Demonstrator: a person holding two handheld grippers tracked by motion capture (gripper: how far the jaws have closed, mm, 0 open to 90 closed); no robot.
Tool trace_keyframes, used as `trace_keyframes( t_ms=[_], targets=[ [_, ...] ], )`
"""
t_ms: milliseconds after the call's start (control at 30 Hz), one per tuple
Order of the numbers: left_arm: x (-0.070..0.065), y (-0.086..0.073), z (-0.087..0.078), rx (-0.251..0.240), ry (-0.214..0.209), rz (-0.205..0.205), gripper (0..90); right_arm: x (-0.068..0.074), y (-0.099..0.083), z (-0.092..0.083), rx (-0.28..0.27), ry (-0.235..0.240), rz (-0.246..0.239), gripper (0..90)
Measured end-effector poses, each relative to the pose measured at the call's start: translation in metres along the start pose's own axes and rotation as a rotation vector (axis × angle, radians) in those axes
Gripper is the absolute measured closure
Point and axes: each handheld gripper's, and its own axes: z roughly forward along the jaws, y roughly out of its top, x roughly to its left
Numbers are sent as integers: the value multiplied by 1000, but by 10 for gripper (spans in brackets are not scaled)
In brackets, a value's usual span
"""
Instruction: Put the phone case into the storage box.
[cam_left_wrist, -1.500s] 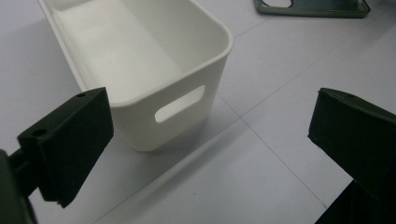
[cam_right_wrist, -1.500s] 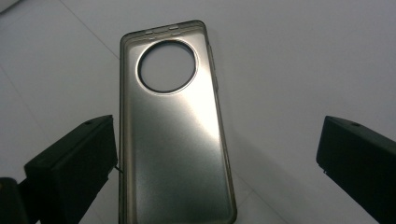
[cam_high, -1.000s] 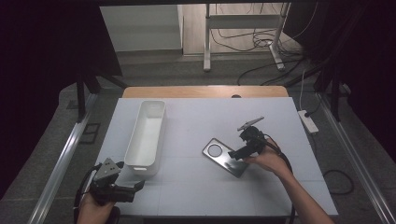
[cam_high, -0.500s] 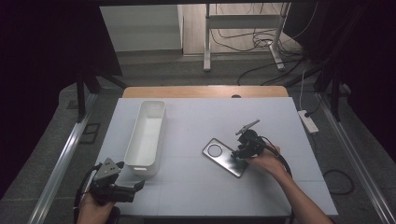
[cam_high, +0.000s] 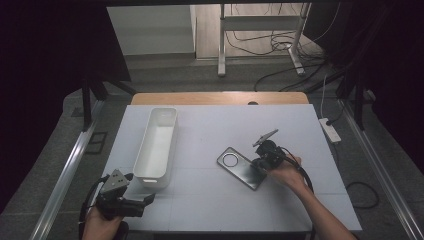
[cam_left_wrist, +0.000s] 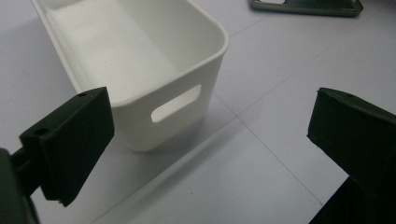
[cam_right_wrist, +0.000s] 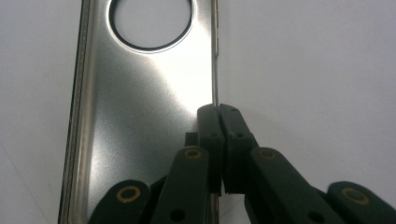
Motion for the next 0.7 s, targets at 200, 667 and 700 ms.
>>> trace_keyframes(
  t_ms=[200,667,700],
  targets=[
    [4,0,-1,-9,-38,-18,36,1,-1,-5,-29,2,15,886],
    [0,1,1,15,-42,24,0,7,-9,-26,-109,-22,80,886],
    [-1,2,2,23,-40,36,0,7,-10,-27,-112,-22,83,886]
  ],
)
